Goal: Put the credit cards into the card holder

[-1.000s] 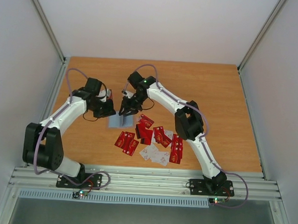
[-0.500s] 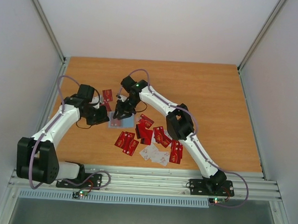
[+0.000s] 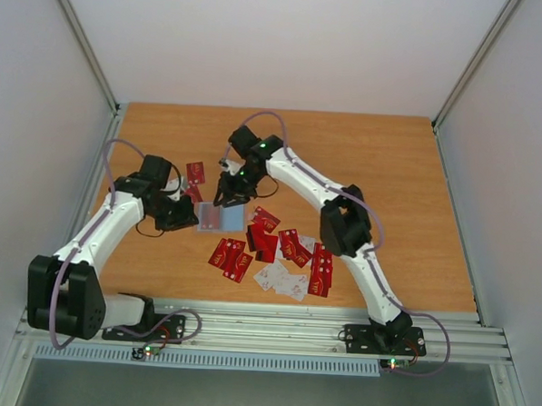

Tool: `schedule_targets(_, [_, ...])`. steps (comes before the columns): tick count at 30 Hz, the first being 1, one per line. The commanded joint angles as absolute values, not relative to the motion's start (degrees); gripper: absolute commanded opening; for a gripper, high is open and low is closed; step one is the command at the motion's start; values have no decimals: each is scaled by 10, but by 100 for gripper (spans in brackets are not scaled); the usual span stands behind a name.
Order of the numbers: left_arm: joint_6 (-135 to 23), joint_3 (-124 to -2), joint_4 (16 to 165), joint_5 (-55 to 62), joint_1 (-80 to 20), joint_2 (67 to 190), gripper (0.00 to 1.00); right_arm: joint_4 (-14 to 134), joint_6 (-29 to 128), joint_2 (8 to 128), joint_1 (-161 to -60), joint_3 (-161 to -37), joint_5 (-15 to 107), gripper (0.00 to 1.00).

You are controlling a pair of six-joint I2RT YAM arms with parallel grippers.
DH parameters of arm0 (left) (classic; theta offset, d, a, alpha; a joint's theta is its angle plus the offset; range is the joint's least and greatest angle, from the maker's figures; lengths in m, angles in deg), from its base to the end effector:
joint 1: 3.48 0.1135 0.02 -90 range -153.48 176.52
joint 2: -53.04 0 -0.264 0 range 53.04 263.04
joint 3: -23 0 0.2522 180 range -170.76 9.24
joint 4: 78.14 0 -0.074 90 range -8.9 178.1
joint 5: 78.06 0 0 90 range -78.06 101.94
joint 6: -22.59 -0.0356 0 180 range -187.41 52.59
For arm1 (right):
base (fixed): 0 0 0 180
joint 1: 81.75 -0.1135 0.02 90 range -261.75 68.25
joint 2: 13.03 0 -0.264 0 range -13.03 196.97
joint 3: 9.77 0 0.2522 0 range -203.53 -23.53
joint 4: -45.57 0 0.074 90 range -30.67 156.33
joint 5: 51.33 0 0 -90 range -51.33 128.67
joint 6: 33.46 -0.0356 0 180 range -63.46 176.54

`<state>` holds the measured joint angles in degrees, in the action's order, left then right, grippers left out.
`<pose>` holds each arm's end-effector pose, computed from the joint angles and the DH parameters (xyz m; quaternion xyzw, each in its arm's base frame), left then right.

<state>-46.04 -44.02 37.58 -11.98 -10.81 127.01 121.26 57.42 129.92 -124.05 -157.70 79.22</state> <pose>0.2280 -0.0439 0.2358 -0.0844 0.9621 -0.2376 0.1039 0.3656 0.3639 0.1991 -0.3943 0.8385 0.3751 0.0262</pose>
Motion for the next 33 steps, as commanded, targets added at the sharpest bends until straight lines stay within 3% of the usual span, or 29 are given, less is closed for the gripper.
schedule_targets(1, [-471,-453,318,-107,-133,1247,15,1165,583,1146,-1230,-1418,744,31])
schedule_targets(6, [-468,-434,319,-103,-192,1234,16,1029,500,993,-1207,-1164,729,36])
schedule_targets(15, [-457,-418,408,-152,-296,1270,18,1002,419,804,-1186,-915,676,45])
schedule_targets(20, [-475,-450,433,-186,-344,1333,20,991,331,723,-1186,-821,630,52])
schedule_targets(25, [-498,-501,437,-213,-377,1392,24,946,207,653,-1200,-717,625,52])
schedule_targets(33, [-492,-589,405,-127,-440,1492,32,1003,155,614,-1257,-687,543,52])
